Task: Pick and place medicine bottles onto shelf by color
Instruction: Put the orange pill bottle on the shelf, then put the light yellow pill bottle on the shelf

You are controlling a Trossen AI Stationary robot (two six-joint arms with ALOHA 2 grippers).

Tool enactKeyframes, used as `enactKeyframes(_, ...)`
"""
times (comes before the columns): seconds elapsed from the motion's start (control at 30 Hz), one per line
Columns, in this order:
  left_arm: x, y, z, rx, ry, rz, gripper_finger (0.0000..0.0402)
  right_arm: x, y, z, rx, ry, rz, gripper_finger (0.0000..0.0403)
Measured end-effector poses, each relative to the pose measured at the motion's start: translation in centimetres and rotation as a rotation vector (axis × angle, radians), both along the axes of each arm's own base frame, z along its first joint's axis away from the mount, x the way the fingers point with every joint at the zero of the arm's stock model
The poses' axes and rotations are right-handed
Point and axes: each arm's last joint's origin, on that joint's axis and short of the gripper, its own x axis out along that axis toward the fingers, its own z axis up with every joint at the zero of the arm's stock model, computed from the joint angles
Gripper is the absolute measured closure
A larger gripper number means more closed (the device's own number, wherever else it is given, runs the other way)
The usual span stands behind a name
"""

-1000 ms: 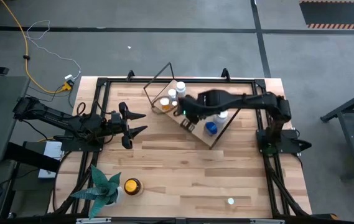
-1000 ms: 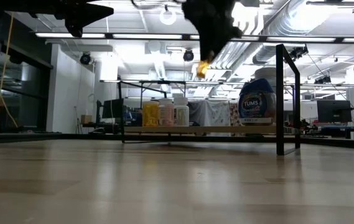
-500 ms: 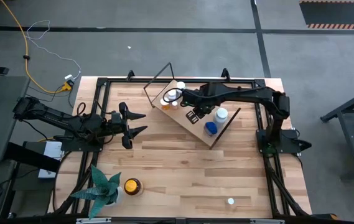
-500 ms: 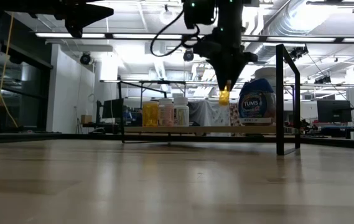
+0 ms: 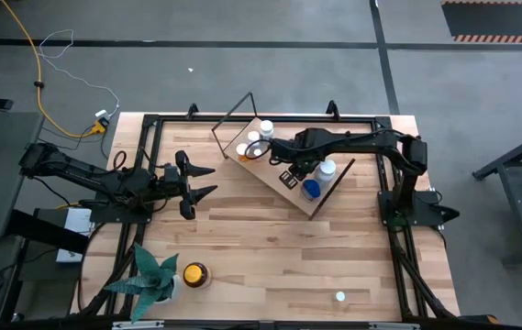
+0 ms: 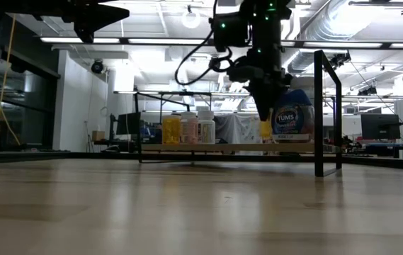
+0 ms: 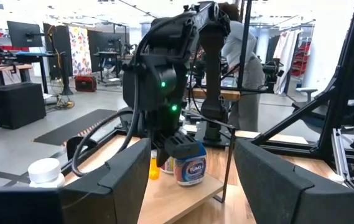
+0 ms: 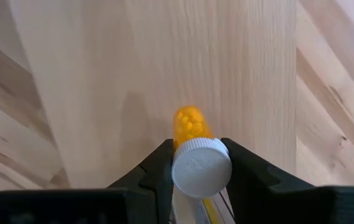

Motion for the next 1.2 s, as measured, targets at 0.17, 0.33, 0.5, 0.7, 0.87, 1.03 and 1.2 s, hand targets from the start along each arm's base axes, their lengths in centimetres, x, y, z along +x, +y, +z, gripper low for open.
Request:
enactKeyframes(0.17, 0.0, 0.0, 0.0, 0.000, 0.000, 0.000, 0.0181, -0.1, -0.3, -0.5, -0.001, -0.005, -0.008, 0.0295)
enactKeyframes(0.33, 0.0, 0.0, 0.0, 0.000, -0.001, 0.000, 0.0181, 0.2, -0.3, -0.5, 0.004, -0.033, 0.010, 0.0295)
enactKeyframes(0.5, 0.0, 0.0, 0.0, -0.001, -0.001, 0.000, 0.0181, 0.2, -0.3, -0.5, 0.004, -0.035, 0.011, 0.0280)
enactKeyframes(0.7, 0.0, 0.0, 0.0, 0.001, 0.000, 0.000, 0.0181, 0.2, -0.3, -0.4, 0.000, -0.034, 0.002, 0.0227)
enactKeyframes(0.87, 0.0, 0.0, 0.0, 0.001, 0.000, 0.000, 0.0181, 0.2, -0.4, -0.4, -0.012, -0.022, 0.046, 0.0194)
enactKeyframes(1.03, 0.0, 0.0, 0.0, -0.001, -0.001, 0.001, 0.0181, 0.5, -0.6, 1.1, -0.091, -0.011, 0.113, 0.0187)
enactKeyframes(1.2, 0.0, 0.0, 0.0, 0.001, 0.000, 0.000, 0.0181, 0.7, -0.2, 3.6, -0.148, -0.060, 0.174, 0.0187)
